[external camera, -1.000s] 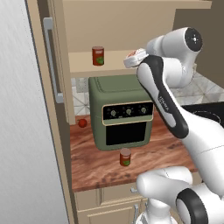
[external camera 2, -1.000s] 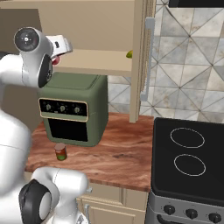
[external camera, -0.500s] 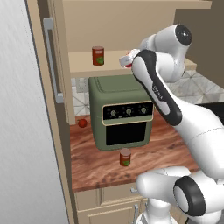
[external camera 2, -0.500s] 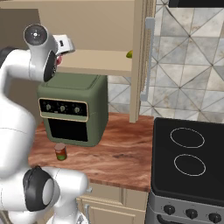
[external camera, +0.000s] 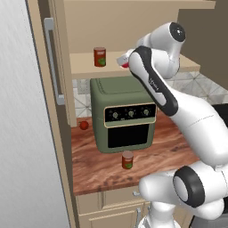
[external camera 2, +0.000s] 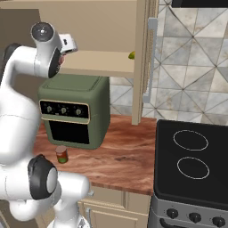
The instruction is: Pick the cans from the counter and place them in their designated side in the cabinet.
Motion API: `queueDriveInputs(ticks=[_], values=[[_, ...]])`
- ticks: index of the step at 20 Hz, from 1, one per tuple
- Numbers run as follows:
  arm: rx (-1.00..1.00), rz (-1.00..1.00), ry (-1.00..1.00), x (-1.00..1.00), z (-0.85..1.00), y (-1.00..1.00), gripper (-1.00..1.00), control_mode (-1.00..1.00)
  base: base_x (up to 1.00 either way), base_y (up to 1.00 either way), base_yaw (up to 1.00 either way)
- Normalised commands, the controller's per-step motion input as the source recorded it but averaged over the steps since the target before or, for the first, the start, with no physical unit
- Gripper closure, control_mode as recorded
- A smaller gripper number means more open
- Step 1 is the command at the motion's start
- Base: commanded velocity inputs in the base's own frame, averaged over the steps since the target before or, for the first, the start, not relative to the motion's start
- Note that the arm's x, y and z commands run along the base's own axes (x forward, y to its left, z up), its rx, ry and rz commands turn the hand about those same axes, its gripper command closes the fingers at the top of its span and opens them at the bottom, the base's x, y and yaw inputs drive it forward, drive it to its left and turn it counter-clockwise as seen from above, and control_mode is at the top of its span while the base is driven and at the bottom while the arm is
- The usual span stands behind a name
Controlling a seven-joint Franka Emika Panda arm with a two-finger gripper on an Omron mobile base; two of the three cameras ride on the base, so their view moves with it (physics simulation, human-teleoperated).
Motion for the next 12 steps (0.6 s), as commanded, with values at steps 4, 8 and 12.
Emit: queueDriveInputs(ticks=[4, 8, 12], values=[[-0.01, 0.02, 0.01, 0.33, -0.06, 0.09, 1.0, -1.0, 0.0, 0.0, 0.0], [-0.01, 0.02, 0.0, 0.33, -0.06, 0.08, 1.0, -1.0, 0.0, 0.0, 0.0], [-0.01, 0.02, 0.02, 0.34, -0.07, 0.08, 1.0, -1.0, 0.0, 0.0, 0.0]])
